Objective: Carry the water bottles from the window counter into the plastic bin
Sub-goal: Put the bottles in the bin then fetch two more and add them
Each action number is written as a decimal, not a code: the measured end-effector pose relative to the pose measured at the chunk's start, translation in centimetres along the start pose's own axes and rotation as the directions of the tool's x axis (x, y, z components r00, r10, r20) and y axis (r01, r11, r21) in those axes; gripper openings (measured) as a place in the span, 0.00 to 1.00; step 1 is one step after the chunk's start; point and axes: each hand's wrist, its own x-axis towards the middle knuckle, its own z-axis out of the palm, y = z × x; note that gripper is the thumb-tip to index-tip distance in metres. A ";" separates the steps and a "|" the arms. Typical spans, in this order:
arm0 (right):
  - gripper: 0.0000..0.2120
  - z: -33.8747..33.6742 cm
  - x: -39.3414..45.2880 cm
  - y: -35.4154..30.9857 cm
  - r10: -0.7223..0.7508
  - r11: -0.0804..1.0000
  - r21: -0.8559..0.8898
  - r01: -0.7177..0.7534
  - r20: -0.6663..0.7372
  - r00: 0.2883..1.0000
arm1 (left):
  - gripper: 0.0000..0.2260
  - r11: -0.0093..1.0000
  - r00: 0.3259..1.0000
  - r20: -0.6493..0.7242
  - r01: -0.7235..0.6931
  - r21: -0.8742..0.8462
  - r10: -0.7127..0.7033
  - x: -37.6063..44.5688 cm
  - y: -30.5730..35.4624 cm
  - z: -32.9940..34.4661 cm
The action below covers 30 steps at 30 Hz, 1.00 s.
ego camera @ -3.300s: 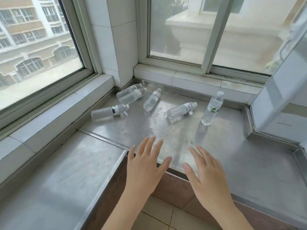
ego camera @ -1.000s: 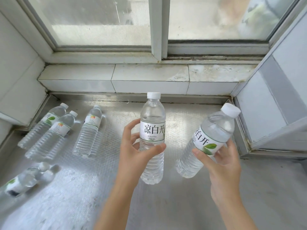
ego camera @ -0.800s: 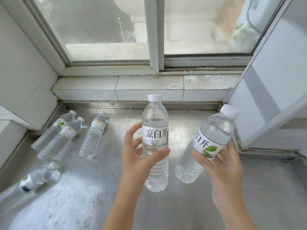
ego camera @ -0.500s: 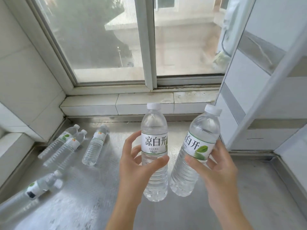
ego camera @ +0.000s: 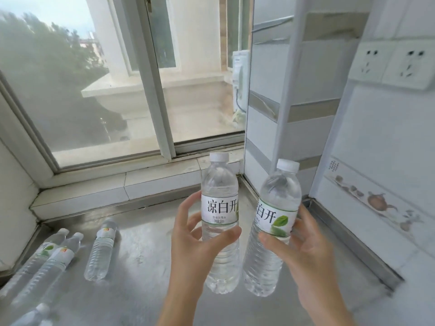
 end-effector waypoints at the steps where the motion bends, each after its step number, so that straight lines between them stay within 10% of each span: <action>1: 0.42 -0.5 -1.2 -0.3 -0.007 1.000 -0.007 0.007 -0.035 0.999 | 0.39 1.000 0.999 0.034 0.003 -0.008 -0.003 -0.8 0.2 0.1; 13: 0.38 -7.8 -16.8 -5.3 -0.104 0.990 -0.131 0.053 -0.427 0.898 | 0.36 0.998 0.896 0.444 0.013 -0.062 0.016 -9.6 1.8 5.6; 30: 0.43 -26.3 -39.6 -12.0 -0.185 0.981 -0.184 0.055 -0.822 0.538 | 0.37 0.989 0.550 0.834 0.100 -0.113 0.040 -33.8 4.8 22.9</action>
